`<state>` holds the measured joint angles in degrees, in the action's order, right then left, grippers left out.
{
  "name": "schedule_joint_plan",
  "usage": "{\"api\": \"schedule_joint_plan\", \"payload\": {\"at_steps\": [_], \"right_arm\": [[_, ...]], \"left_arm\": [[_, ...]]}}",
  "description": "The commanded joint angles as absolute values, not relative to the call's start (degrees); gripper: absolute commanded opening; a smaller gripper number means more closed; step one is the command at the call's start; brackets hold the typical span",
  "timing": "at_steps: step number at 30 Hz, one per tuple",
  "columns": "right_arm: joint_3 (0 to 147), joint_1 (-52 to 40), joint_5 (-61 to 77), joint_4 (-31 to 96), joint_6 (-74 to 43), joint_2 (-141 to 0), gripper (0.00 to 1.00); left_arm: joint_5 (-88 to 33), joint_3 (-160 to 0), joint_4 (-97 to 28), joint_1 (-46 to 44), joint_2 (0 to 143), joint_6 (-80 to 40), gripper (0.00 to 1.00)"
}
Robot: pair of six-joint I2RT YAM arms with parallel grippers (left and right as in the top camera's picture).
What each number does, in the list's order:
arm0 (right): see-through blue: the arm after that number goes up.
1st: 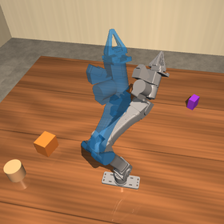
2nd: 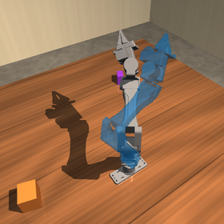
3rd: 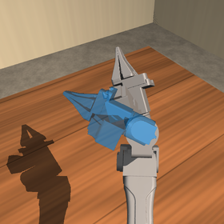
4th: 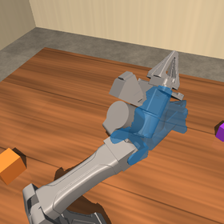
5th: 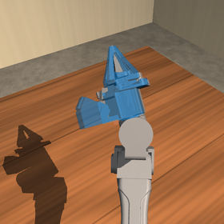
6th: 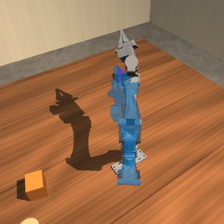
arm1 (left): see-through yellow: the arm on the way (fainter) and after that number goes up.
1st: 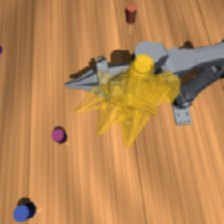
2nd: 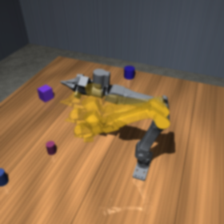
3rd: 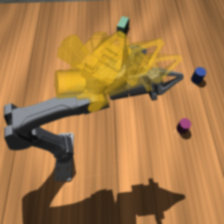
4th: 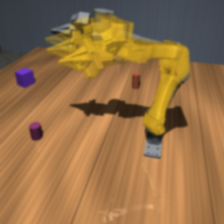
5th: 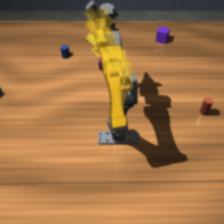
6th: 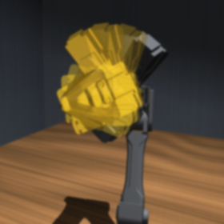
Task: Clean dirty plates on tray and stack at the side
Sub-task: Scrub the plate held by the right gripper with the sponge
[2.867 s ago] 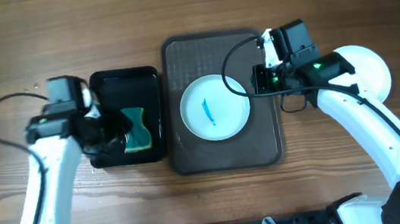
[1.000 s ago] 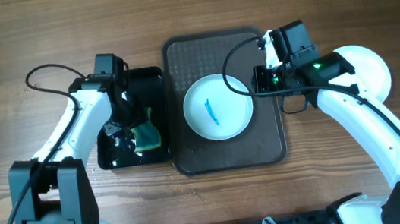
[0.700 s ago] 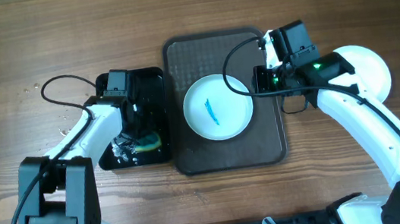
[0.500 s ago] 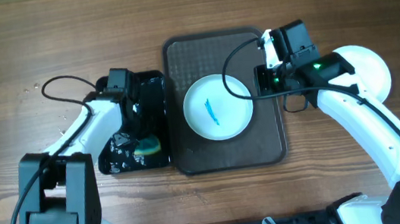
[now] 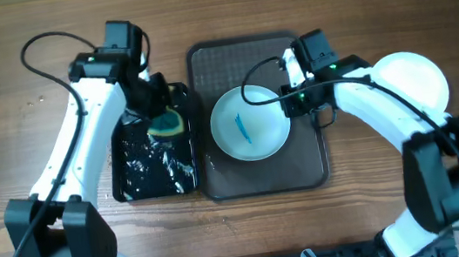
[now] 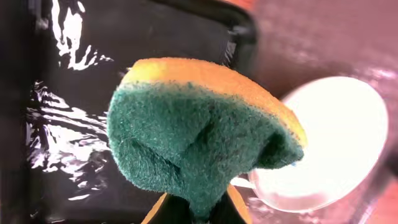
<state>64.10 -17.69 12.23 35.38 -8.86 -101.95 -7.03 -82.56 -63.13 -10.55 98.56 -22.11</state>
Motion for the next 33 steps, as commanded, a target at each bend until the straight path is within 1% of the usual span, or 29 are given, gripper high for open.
{"api": "schedule_joint_plan", "payload": {"at_steps": [1, 3, 4, 5, 6, 7, 11, 16, 20, 22, 24, 26, 27, 30, 33], "right_arm": [[63.6, -17.5, 15.1, 33.8, -7.7, -107.2, 0.25], [63.6, -17.5, 15.1, 33.1, -7.9, -109.1, 0.25], [63.6, -17.5, 15.1, 32.8, -8.2, -110.1, 0.22], [63.6, -17.5, 15.1, 32.8, -9.3, -111.2, 0.13], [63.6, -17.5, 15.1, 32.9, -9.6, -111.8, 0.08], [63.6, -17.5, 15.2, 33.1, -10.5, -112.2, 0.05], [63.6, -17.5, 15.1, 33.3, -10.7, -112.0, 0.04], [63.6, -17.5, 15.1, 33.8, -10.7, -112.0, 0.04], [63.6, -17.5, 15.1, 33.9, -10.7, -112.0, 0.04], [63.6, -17.5, 15.1, 33.9, -10.7, -112.0, 0.04], [63.6, -17.5, 15.1, 34.0, -10.7, -112.0, 0.04], [63.6, -17.5, 15.1, 34.2, -10.7, -112.0, 0.04], [63.6, -17.5, 15.1, 34.3, -10.7, -112.0, 0.04], [63.6, -17.5, 15.1, 34.4, -10.7, -112.0, 0.04], [63.6, -17.5, 15.1, 34.6, -10.7, -112.0, 0.04]], "left_arm": [[-11.4, -83.5, -59.5, -15.3, 98.2, -22.4, 0.04], [-11.3, -83.5, -58.0, -17.1, 99.1, -24.5, 0.04], [-11.3, -83.5, -57.5, -17.8, 99.4, -25.0, 0.04], [-11.3, -83.5, -56.1, -19.2, 100.4, -26.1, 0.04], [-11.3, -83.5, -55.0, -20.1, 101.2, -26.7, 0.04], [-11.3, -83.5, -54.0, -21.1, 102.0, -27.6, 0.04], [-12.1, -83.5, -49.6, -24.9, 107.8, -32.4, 0.04], [-22.1, -83.5, -43.1, -29.2, 116.8, -33.8, 0.04], [-26.0, -83.5, -38.2, -31.8, 123.0, -33.9, 0.04], [-21.7, -83.5, -37.8, -32.6, 125.4, -33.9, 0.04], [-13.2, -83.5, -40.6, -32.5, 126.4, -33.9, 0.04], [5.0, -83.7, -49.3, -31.3, 126.3, -33.9, 0.04], [9.6, -83.7, -51.9, -30.8, 126.3, -33.9, 0.04], [19.9, -83.7, -56.9, -29.4, 126.3, -33.9, 0.04], [26.0, -83.7, -59.5, -28.0, 126.3, -33.9, 0.04]]}}
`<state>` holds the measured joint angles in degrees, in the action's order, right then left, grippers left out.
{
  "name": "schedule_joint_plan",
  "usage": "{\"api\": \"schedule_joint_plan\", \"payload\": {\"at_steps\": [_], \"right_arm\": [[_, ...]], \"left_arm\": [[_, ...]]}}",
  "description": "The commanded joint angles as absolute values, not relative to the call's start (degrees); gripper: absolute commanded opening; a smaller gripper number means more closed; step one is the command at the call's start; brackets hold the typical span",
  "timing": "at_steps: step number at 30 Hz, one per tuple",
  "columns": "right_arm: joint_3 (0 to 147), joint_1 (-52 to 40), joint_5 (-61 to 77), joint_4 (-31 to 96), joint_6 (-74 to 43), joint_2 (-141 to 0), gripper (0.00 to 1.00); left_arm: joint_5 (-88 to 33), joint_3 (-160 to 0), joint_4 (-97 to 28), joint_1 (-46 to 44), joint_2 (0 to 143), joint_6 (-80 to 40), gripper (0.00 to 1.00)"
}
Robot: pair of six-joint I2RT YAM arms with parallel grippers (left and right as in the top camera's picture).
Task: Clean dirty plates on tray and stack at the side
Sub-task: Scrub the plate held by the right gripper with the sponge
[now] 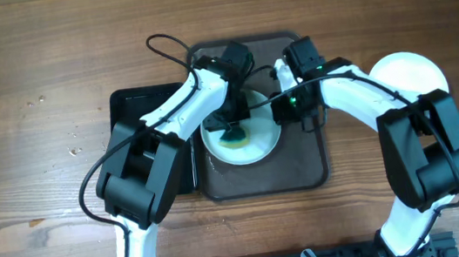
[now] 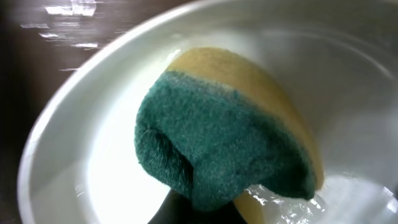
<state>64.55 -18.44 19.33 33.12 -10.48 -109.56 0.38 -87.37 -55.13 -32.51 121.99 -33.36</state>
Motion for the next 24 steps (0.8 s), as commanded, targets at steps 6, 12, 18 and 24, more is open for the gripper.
{"api": "schedule_joint_plan", "payload": {"at_steps": [6, 12, 18, 24], "right_arm": [[63.6, -17.5, 15.1, 34.8, -10.7, -112.0, 0.04], [63.6, -17.5, 15.1, 35.0, -10.7, -112.0, 0.04], [63.6, -17.5, 15.1, 35.0, -10.7, -112.0, 0.04], [63.6, -17.5, 15.1, 35.2, -11.0, -112.0, 0.04]], "left_arm": [[9.8, -83.7, -54.7, -26.5, 126.3, -32.9, 0.04], [-32.9, -83.3, -41.4, -27.8, 126.3, -28.8, 0.04], [-37.5, -82.3, -36.6, -32.5, 126.3, -28.7, 0.04], [-27.8, -82.1, -40.8, -33.8, 126.3, -28.8, 0.04]]}}
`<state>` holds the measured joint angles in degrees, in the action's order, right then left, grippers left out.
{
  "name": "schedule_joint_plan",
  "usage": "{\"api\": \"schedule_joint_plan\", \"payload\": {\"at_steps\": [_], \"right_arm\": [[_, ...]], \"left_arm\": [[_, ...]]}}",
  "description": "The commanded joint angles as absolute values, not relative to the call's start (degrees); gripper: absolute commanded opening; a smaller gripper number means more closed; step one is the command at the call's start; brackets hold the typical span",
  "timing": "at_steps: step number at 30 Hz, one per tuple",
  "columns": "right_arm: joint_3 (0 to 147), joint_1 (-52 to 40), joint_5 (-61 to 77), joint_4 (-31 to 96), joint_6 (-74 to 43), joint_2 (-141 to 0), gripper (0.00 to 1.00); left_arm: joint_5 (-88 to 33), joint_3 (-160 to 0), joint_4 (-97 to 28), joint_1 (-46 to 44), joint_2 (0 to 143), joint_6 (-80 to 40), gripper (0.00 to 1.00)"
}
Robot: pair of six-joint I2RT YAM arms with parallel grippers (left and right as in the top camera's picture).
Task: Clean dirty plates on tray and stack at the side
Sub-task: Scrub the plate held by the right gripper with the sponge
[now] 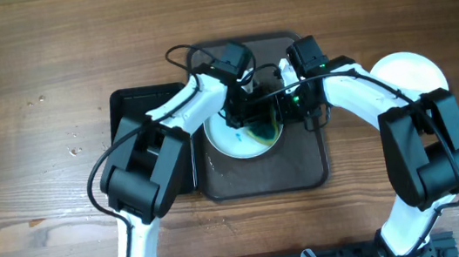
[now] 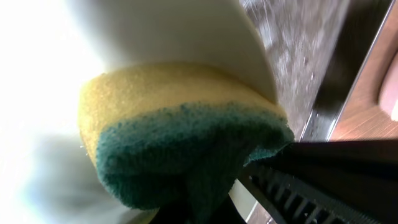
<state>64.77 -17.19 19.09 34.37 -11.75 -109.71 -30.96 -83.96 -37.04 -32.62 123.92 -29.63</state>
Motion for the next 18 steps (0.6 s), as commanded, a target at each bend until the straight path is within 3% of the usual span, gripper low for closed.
{"api": "schedule_joint_plan", "payload": {"at_steps": [1, 12, 18], "right_arm": [[63.6, -17.5, 15.1, 35.2, -10.9, -112.0, 0.04], [63.6, -17.5, 15.1, 35.0, -10.9, -112.0, 0.04], [63.6, -17.5, 15.1, 35.0, -10.9, -112.0, 0.04]], "left_arm": [[-24.2, -82.1, -42.8, -33.1, 126.3, -28.8, 0.04], [11.9, -82.1, -57.3, -24.5, 125.3, -30.7, 0.04], [16.2, -82.1, -56.5, -24.5, 123.5, -35.5, 0.04]]}}
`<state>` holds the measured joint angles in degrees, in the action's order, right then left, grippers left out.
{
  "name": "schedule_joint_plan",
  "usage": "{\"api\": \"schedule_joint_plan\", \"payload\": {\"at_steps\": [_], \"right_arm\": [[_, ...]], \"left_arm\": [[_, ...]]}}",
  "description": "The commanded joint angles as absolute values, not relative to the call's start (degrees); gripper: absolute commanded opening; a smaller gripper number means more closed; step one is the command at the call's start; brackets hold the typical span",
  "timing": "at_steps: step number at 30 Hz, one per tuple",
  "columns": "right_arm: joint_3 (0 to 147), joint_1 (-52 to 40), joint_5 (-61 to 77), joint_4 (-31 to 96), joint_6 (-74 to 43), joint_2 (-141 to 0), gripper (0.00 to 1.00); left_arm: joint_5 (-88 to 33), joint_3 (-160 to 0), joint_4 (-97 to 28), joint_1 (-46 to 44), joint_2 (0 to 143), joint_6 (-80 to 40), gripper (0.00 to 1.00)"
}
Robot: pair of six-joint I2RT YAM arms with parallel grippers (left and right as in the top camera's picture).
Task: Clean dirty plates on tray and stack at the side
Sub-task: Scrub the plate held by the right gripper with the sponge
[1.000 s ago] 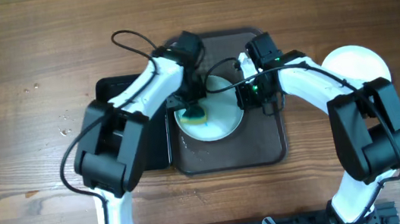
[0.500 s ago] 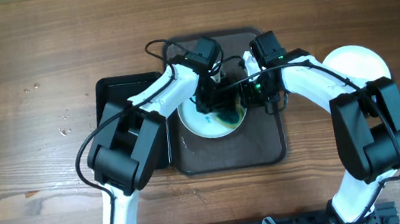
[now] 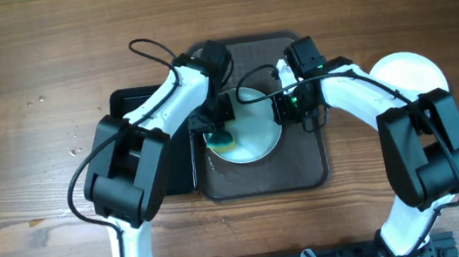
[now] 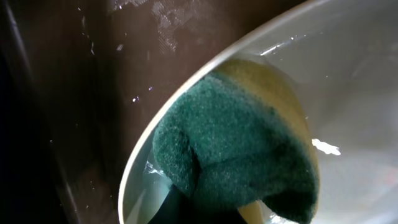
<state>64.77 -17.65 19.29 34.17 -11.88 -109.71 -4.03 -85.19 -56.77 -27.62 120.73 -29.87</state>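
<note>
A white plate (image 3: 252, 130) lies on the brown tray (image 3: 261, 173) in the middle of the table. My left gripper (image 3: 219, 131) is shut on a yellow and green sponge (image 3: 223, 141), pressed inside the plate's left rim. The left wrist view shows the green scouring face (image 4: 236, 162) against the wet plate (image 4: 354, 81), the fingers mostly hidden under the sponge. My right gripper (image 3: 284, 104) is shut on the plate's right rim.
A black tray with water (image 3: 143, 178) sits left of the brown tray, partly under my left arm. A second white plate (image 3: 420, 70) lies on the wood at the far right, beside my right arm.
The sponge has moved from the plate's right part, next to the right gripper, to its left rim. The right gripper has stayed on the right rim.
First my left gripper held the sponge over the black water tray, and the plate bore a blue streak. Then the sponge lay in the plate's lower middle, then on its right part, now at its left rim. The streak no longer shows.
</note>
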Motion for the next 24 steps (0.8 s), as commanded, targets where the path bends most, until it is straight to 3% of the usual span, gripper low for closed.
{"api": "schedule_joint_plan", "payload": {"at_steps": [1, 7, 10, 16, 24], "right_arm": [[63.6, -17.5, 15.1, 35.0, -10.9, -112.0, 0.04], [63.6, -17.5, 15.1, 35.0, -10.9, -112.0, 0.04], [63.6, -17.5, 15.1, 35.0, -10.9, -112.0, 0.04], [63.6, -17.5, 15.1, 35.0, -10.9, -112.0, 0.04], [63.6, -17.5, 15.1, 35.0, -10.9, -112.0, 0.04]], "left_arm": [[14.5, -82.1, -55.7, -24.5, 123.5, -36.4, 0.04], [-18.5, -81.2, -45.2, -25.6, 123.5, -32.8, 0.04], [-26.5, -79.1, -39.6, -28.3, 123.5, -31.7, 0.04], [-31.3, -76.9, -37.2, -34.3, 123.5, -31.7, 0.04], [-26.8, -76.9, -43.3, -32.7, 123.5, -28.7, 0.04]]}}
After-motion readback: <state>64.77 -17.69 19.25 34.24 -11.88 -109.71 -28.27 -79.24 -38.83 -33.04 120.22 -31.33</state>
